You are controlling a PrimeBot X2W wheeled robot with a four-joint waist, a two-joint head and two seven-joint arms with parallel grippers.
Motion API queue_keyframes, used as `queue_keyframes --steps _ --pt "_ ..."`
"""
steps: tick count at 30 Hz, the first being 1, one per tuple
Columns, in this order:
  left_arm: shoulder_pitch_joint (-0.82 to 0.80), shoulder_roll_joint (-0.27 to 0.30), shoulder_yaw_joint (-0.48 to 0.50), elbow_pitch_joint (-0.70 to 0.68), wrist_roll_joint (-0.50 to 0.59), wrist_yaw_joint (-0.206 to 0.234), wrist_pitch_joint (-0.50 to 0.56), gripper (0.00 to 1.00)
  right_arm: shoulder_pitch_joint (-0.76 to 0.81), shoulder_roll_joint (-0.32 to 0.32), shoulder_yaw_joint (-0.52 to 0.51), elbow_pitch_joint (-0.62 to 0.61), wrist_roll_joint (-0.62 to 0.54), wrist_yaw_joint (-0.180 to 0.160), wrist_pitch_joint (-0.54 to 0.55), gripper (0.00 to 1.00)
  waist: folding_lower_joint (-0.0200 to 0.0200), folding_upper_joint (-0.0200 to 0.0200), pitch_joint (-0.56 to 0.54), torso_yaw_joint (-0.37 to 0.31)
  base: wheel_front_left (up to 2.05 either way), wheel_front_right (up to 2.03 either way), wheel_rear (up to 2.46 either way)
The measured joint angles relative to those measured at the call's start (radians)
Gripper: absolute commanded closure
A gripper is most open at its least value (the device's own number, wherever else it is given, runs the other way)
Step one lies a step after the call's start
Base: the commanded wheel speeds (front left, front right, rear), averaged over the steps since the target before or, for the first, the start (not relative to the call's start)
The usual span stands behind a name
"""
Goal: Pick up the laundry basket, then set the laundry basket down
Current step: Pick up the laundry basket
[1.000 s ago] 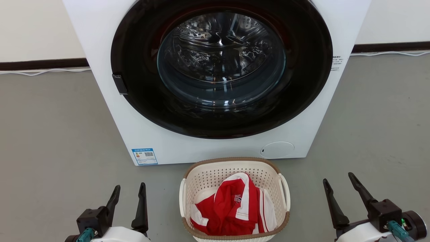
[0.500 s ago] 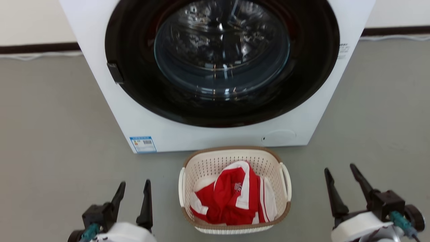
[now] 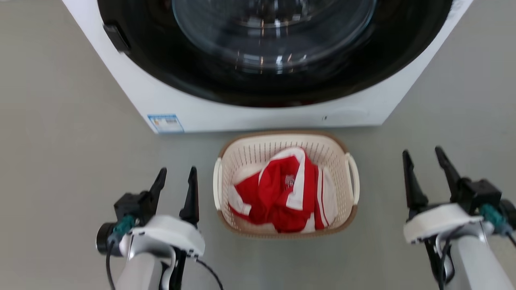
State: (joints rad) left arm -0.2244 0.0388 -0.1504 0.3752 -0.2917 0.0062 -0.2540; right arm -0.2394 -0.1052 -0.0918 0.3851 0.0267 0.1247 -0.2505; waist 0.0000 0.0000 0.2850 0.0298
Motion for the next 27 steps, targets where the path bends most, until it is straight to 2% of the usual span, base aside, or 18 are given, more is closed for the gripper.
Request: queue_keyframes --steps 9,27 --pt "-0.18 -0.002 -0.092 0.138 -0.079 0.03 -0.002 0.0 -0.168 0.012 -0.071 0.136 -0.03 0.0 -0.001 0.0 0.0 0.0 0.158 0.008 0.0 0.0 0.0" --pt "-0.501 -0.006 -0.326 0.376 -0.239 0.103 -0.002 0.0 -0.437 -0.01 -0.012 0.371 -0.117 0.0 -0.001 0.0 0.0 0.0 0.448 0.023 0.0 0.0 0.0"
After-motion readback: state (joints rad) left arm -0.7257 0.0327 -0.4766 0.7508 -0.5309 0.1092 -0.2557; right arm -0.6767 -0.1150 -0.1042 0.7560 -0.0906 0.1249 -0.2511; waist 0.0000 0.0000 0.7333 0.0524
